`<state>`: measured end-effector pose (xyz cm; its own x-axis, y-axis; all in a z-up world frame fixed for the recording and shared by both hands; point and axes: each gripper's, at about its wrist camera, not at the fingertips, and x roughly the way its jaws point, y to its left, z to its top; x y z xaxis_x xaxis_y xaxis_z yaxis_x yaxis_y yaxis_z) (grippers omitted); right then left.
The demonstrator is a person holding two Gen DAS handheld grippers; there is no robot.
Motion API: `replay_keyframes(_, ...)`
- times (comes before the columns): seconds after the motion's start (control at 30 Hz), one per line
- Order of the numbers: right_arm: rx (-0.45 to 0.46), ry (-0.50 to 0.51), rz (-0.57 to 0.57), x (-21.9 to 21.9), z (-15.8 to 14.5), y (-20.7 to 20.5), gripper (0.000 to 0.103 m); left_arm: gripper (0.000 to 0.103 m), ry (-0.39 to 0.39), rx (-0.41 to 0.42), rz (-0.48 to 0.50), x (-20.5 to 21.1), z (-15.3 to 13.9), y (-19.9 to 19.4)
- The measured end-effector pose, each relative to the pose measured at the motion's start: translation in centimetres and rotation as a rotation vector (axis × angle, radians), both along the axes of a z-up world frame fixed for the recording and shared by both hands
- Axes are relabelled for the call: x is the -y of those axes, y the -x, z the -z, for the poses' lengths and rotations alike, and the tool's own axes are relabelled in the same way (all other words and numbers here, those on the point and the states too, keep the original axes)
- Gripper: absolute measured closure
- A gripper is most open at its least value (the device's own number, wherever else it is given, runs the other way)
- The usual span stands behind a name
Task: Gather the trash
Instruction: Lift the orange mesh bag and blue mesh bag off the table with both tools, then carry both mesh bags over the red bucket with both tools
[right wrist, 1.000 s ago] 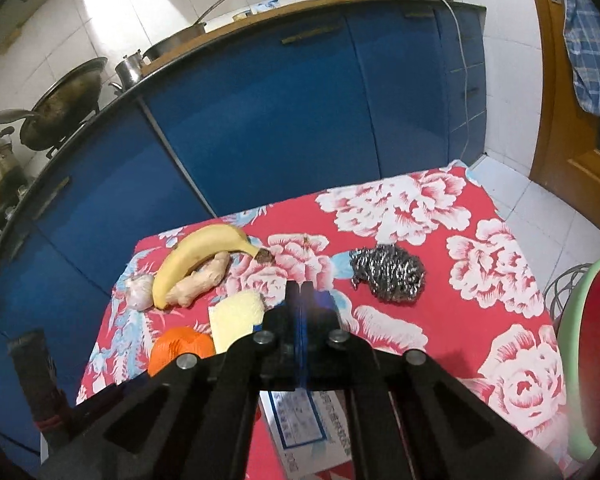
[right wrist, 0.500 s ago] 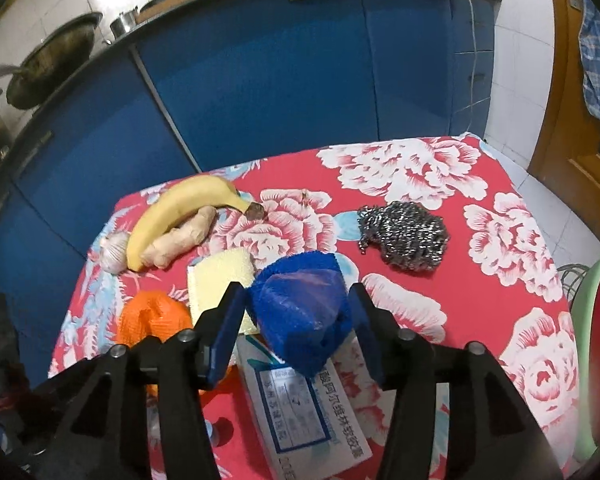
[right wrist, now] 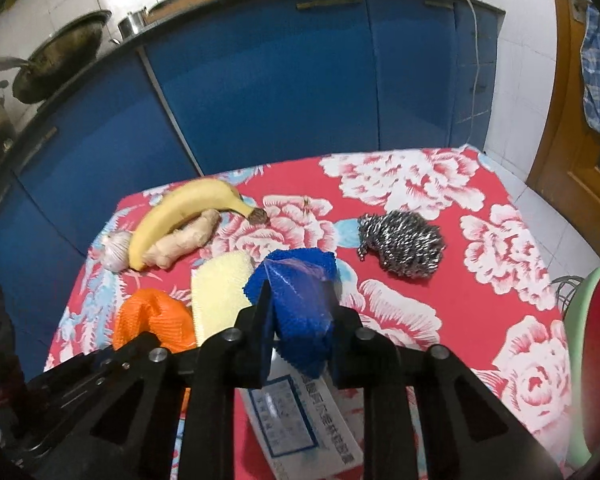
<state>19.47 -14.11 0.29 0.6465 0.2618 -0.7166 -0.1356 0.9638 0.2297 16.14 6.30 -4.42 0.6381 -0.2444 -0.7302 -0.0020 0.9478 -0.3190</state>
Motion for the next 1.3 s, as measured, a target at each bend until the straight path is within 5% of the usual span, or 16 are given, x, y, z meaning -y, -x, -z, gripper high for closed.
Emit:
replay_keyframes(0.57, 0.105, -0.073, 0.028, 3.9, -5.0, 6.5, 0.079, 0.096, -0.009, 0.129, 0.006, 0.0, -4.8, 2.5)
replay_keyframes(1.3, 0.162, -0.106, 0.15, 11.5, -7.3, 13.6, 0.079, 0.096, -0.026, 0.271, 0.133, 6.5, -12.0, 7.1)
